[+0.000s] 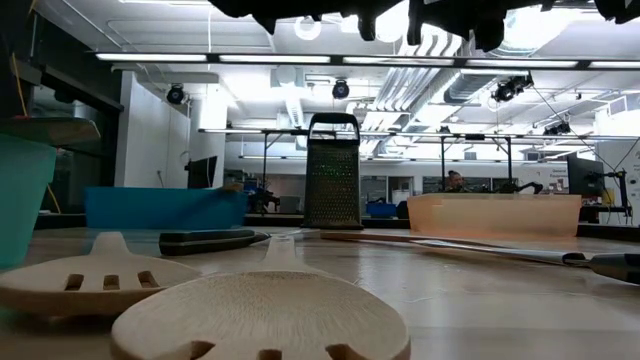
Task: Pick & Place Kitchen Items
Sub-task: Put the black spatula into the orange bin
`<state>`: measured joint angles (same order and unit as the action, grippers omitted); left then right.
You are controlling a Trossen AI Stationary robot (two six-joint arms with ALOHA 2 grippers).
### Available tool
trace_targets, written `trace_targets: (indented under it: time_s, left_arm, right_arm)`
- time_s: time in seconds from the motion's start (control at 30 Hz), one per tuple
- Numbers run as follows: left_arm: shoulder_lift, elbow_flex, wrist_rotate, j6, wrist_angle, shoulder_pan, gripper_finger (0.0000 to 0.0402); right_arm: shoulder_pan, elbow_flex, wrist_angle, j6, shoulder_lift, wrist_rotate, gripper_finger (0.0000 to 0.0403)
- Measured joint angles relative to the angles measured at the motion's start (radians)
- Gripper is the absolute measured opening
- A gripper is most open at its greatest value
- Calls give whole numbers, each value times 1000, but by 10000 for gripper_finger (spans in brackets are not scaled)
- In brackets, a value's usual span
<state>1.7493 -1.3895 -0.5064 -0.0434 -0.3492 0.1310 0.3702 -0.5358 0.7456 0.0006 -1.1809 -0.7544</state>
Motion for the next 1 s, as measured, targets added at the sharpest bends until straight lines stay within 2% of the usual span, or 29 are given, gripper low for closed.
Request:
trace_targets:
  time_s: [0.17,0.47,0.73,0.8,1.0]
  left_arm:
    - [0,0,2,19,0,0,76]
    - [0,0,17,30,3,0,76]
    - [0,0,25,31,20,0,76]
    - [0,0,27,26,25,0,95]
    - [1,0,33,20,37,0,212]
  right_arm:
    - [0,0,8,-6,0,-1,211]
    - [0,0,3,-38,0,-5,85]
    - [0,0,-2,-35,0,-6,85]
    - [0,0,-5,-34,0,-6,85]
    - [0,0,-14,-28,0,-21,85]
